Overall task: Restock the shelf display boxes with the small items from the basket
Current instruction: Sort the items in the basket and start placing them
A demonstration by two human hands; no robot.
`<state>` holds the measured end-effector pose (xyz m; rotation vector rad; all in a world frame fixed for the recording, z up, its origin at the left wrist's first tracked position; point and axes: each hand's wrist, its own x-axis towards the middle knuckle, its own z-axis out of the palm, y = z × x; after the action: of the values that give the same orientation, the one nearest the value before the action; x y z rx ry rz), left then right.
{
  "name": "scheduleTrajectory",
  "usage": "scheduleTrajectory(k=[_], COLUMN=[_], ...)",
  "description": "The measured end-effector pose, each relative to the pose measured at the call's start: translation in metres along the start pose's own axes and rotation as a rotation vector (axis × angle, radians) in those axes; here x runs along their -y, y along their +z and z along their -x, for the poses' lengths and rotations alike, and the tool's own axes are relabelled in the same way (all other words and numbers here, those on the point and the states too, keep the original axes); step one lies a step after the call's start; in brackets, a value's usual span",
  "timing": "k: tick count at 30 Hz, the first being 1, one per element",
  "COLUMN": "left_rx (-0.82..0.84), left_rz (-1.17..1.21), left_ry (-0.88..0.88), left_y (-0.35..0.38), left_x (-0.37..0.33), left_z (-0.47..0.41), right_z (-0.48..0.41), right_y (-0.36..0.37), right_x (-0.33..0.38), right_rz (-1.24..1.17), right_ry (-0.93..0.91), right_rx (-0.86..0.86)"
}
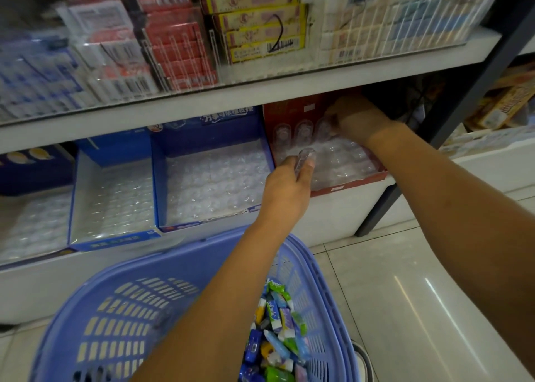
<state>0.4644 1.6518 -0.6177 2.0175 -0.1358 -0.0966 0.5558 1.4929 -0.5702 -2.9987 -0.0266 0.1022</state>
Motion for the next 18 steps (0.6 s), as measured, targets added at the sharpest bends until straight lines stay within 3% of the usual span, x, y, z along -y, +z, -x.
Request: scheduleTrajectory(k=[5,7,10,13,18], left_rx=[-0.038,-0.059,-0.066,-0.056,-0.044], left_rz=[0.165,0.105,-0.035,-0.139,-0.031], left_ry=[-0.006,0.017,0.008,0.017,0.046], left_y=[-0.009,-0.013,-0.016,-0.014,-0.004], left_x=[-0.010,-0.010,-0.011,-0.019,-0.028], left_z=[-0.002,-0.005,-0.009,-0.013,-0.011], right_z=[0.027,0.047,0.086,0.098,0.088], right_y=[-0.006,-0.020,-0.038,-0.032,-0.028], right_x=[-0.015,-0.010,0.011,0.024,0.018], right_rz=[-0.191,-0.324,-0.386,-0.190,0.063], right_ry=[-0.008,-0.125,-0.390,-0.527,-0.464], right_rx=[-0.092,-0.083,0.071,0.028,-0.005])
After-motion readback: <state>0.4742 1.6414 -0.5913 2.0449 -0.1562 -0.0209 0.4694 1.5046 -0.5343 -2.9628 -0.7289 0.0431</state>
